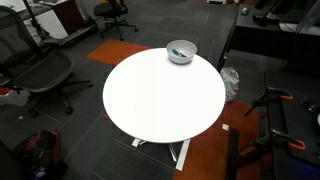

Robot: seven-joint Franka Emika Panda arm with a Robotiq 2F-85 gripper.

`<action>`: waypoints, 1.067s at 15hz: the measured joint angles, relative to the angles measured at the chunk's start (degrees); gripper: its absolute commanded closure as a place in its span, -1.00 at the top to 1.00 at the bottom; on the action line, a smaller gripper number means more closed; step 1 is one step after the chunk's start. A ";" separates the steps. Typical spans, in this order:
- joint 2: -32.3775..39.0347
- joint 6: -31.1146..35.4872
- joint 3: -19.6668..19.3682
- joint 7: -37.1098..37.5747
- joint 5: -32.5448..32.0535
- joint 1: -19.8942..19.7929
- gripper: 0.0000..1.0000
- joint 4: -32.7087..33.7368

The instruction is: Remove the marker from the bowl and put it on the table

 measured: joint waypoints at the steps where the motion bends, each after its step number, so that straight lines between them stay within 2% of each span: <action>1: 0.00 0.00 0.00 0.00 0.00 0.00 1.00 0.00; 11: 0.41 0.00 0.00 0.01 0.00 -0.02 1.00 0.60; 16: 3.60 0.08 -1.14 0.16 0.04 -0.70 1.00 4.80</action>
